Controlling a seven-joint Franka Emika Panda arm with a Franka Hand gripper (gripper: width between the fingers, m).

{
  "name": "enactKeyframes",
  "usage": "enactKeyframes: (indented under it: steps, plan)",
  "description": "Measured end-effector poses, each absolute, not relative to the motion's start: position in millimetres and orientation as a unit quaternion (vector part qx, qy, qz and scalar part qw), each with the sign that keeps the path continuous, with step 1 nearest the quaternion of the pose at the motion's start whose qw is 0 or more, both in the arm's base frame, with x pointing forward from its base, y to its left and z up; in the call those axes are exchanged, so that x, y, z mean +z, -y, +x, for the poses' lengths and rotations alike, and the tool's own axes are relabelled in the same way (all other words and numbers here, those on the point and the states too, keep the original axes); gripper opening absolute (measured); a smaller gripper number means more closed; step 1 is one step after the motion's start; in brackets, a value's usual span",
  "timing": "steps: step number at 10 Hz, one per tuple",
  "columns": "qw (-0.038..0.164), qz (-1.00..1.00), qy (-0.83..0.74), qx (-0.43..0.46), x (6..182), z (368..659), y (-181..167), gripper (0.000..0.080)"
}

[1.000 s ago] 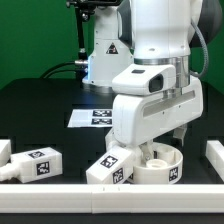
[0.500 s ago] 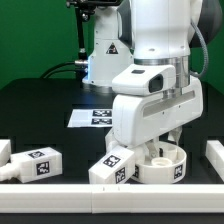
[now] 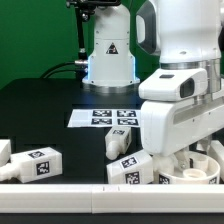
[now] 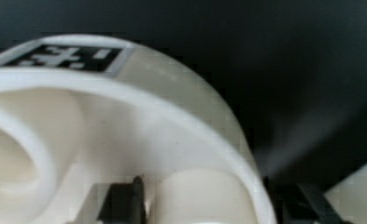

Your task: Assemble stool

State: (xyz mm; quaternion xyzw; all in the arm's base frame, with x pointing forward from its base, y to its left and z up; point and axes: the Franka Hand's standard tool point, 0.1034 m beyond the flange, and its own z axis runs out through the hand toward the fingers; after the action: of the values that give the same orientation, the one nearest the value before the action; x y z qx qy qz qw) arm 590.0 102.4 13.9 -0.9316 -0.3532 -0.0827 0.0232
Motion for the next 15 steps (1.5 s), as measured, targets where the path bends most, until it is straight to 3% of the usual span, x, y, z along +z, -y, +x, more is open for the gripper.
enactKeyframes:
  steps: [7, 8, 9, 10, 12, 13, 15]
  plan:
    - [0.027, -0.933, 0.349, -0.078, 12.2, 591, -106, 0.0311]
    - [0.025, -0.934, 0.348, -0.078, 12.2, 592, -102, 0.0541]
    - [0.024, -0.934, 0.347, -0.078, 13.0, 592, -99, 0.0541]
    - [0.023, -0.933, 0.351, -0.071, 24.8, 592, -98, 0.0633]
    - [0.020, -0.931, 0.358, -0.065, 63.2, 595, -98, 0.0645]
    - [0.017, -0.929, 0.363, -0.070, 74.2, 599, -96, 0.0649]
    - [0.016, -0.928, 0.365, -0.071, 74.9, 599, -95, 0.0649]
